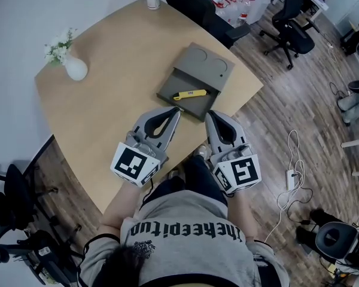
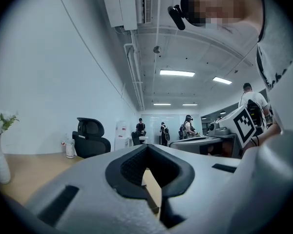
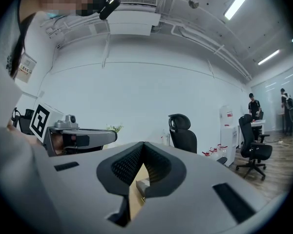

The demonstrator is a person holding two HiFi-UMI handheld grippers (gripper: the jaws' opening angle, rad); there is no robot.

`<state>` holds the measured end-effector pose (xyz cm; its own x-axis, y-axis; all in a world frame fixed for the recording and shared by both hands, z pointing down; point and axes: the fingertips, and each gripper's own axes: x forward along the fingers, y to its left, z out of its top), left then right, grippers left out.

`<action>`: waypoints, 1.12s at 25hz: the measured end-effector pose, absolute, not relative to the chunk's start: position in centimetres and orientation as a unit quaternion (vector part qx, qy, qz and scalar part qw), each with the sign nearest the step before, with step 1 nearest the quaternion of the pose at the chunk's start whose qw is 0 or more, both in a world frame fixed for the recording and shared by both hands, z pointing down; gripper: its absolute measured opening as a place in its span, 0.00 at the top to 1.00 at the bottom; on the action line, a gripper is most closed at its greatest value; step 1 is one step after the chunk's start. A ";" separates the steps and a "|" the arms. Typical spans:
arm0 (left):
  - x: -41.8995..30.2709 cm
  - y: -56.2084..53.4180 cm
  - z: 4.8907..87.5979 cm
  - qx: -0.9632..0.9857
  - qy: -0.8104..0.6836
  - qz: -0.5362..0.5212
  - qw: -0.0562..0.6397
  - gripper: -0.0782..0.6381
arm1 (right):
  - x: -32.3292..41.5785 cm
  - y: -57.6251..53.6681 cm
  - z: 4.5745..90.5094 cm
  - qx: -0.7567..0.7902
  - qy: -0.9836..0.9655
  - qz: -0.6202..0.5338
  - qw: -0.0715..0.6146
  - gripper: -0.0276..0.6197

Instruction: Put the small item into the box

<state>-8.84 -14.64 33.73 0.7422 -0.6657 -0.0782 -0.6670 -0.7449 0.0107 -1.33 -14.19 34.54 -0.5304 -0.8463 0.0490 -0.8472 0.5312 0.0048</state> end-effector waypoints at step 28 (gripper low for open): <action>-6.4 -8.2 30.3 -0.910 0.408 0.063 0.033 0.87 | 1.7 -8.5 31.7 0.455 -0.891 -0.012 0.007 0.95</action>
<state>-6.40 -8.18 30.33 0.6600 -0.7379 -0.1412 -0.7461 -0.6657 -0.0084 1.72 -8.53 31.66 -0.5864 -0.8100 0.0011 -0.8097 0.5862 0.0274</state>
